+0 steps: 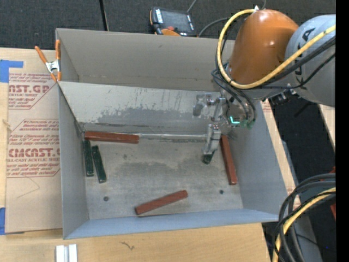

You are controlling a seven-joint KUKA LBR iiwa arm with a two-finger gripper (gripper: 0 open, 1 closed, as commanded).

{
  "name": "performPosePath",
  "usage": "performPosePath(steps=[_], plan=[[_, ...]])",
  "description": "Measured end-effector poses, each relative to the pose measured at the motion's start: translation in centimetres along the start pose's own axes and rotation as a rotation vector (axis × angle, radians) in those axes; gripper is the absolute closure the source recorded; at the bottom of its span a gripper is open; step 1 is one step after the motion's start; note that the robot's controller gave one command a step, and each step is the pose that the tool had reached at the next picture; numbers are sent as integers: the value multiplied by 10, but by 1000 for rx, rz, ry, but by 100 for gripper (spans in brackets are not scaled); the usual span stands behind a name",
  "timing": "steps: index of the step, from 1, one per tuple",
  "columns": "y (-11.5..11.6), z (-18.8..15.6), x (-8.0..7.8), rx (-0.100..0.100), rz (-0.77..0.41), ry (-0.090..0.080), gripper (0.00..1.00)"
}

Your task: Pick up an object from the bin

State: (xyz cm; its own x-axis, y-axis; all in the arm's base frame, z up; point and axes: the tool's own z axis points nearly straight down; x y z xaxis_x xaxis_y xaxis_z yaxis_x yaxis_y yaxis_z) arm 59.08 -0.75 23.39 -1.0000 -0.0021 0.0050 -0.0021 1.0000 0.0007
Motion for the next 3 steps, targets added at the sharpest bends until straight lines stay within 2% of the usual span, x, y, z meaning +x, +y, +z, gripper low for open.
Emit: performPosePath(steps=[1, 2, 3], plan=[[56, 166, 41, -1, 112, 3, 0], [54, 92, 105, 1, -81, -6, 0], [33, 166, 105, 1, -143, -15, 0]])
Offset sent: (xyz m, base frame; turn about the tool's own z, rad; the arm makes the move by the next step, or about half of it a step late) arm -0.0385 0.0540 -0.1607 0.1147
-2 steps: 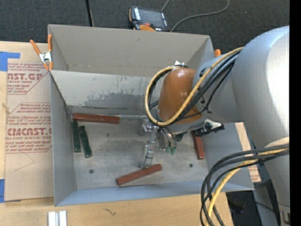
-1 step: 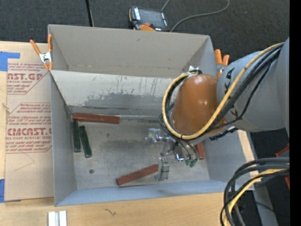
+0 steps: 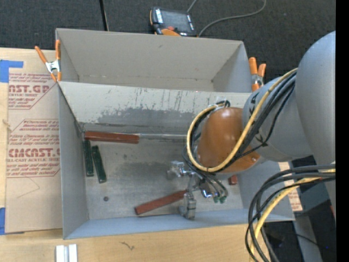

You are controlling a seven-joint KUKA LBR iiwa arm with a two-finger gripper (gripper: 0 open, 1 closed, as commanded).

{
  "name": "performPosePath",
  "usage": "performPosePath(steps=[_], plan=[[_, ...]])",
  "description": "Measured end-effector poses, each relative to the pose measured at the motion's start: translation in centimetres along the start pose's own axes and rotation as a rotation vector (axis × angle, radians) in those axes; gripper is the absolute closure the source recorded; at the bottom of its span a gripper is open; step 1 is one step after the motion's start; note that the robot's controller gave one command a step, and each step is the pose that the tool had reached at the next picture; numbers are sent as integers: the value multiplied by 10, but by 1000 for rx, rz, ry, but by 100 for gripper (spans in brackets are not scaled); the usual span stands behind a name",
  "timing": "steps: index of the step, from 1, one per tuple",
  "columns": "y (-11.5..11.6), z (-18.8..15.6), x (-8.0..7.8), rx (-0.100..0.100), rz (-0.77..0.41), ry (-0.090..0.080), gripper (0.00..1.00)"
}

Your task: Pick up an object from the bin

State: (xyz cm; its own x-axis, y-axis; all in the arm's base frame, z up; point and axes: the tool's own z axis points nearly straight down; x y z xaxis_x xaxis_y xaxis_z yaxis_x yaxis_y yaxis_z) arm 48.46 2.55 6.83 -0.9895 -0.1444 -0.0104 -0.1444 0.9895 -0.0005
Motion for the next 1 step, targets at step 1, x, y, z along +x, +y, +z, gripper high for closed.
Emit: performPosePath(steps=[1], plan=[[1, -2, 2, -1, -1, 10, 100]])
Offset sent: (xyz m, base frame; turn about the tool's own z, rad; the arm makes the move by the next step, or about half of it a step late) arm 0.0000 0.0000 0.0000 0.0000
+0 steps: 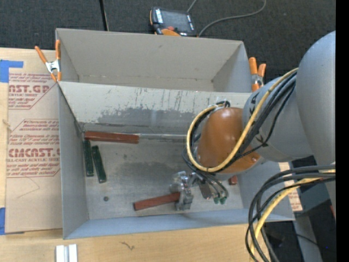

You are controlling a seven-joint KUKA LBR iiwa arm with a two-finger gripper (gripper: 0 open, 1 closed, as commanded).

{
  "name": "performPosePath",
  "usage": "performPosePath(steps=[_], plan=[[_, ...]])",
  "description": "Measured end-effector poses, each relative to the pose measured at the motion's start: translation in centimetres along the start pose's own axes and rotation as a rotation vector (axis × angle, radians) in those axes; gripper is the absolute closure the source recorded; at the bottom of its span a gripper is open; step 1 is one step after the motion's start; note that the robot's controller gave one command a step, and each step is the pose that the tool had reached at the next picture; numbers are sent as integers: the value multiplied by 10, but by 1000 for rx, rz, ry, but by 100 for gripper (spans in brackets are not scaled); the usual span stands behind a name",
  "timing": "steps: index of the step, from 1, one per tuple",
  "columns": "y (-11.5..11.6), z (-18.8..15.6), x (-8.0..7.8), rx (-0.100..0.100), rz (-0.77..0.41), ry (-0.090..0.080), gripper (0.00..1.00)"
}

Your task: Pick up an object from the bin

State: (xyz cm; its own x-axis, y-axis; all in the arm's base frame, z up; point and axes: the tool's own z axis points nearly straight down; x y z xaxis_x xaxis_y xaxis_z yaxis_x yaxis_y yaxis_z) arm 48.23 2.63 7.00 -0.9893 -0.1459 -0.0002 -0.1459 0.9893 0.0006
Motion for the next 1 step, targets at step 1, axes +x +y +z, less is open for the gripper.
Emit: performPosePath(steps=[1], plan=[[-14, -140, -5, 2, -107, -8, 100]])
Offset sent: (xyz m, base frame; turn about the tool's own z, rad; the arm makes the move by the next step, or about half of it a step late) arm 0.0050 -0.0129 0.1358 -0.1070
